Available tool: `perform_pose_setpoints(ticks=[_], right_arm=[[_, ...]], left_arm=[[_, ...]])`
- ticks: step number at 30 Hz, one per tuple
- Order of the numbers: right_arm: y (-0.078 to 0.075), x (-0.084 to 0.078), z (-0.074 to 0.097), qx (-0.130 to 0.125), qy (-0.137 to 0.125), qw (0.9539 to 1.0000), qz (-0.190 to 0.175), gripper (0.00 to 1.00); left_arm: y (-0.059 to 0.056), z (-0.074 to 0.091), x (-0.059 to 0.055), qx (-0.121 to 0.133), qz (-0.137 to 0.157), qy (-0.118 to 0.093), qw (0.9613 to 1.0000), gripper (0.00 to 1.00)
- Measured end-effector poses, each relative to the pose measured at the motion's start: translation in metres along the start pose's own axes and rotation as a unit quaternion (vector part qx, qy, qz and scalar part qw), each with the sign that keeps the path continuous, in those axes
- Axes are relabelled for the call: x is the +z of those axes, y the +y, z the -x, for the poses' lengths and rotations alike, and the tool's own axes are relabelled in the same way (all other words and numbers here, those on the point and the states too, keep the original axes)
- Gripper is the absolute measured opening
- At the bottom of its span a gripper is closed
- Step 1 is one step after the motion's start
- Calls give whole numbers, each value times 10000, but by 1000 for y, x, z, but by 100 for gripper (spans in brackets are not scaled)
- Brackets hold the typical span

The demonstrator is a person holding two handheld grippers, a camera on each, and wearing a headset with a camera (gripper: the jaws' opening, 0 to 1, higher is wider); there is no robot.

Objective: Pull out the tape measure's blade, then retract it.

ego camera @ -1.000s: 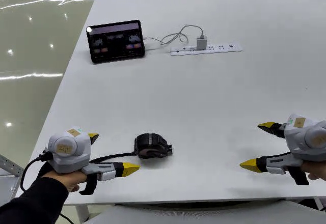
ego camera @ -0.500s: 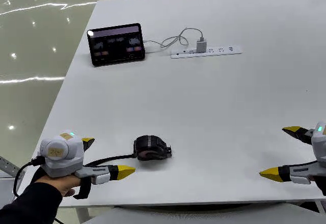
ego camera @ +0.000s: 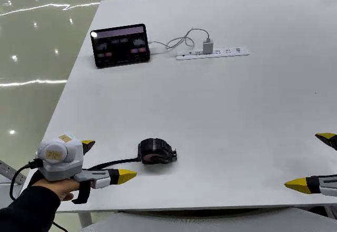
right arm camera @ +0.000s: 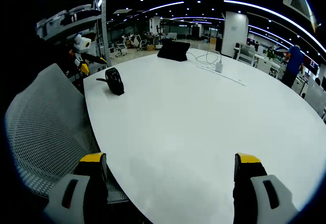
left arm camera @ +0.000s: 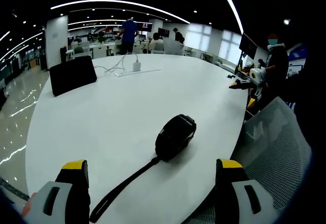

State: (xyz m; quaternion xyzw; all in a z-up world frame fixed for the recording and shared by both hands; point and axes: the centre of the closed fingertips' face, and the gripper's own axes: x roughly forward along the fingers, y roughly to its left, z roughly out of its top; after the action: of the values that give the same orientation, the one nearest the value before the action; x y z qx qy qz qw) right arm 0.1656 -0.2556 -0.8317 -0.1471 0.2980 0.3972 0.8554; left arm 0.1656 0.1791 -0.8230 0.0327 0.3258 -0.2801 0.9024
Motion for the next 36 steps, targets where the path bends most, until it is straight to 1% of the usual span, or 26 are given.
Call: perform_pose_setpoints(ticks=[2,8,14,20,23,27,29,31,33,35,36], right_arm=[[1,0,0,-11,-4,10000,-11,100],[8,0,-3,74,19,10000,20,100],[10,0,-3,87,2,10000,7,100],[13,-2,-3,102,13,9999,-15,100],[14,-4,-4,114,9,9999,-29,100],[16,-6,-5,143,36,9999,-1,100],[17,-6,-5,149,27,9999,-1,100],[18,-8,-5,161,48,9999,-11,100],[17,-10,-6,151,52,9999,-25,100],[17,-10,-6,148,54,9999,-37,100],[16,-10,-5,143,44,9999,-30,100]], left_arm=[[1,0,1,24,-35,-10,10000,100],[0,-1,1,-12,-27,21,10000,100],[0,-2,1,-15,5,-15,10000,100],[1,-4,-5,-26,34,33,10000,100],[1,-4,-6,-47,48,41,10000,100],[3,-5,-8,-36,-8,68,10000,100],[3,-5,-9,-66,26,74,9999,100],[5,-5,-9,-4,14,86,10000,100],[6,-5,-9,-6,109,74,9999,100],[6,-5,-9,-10,116,90,9999,99],[7,-6,-9,29,112,86,9999,100]])
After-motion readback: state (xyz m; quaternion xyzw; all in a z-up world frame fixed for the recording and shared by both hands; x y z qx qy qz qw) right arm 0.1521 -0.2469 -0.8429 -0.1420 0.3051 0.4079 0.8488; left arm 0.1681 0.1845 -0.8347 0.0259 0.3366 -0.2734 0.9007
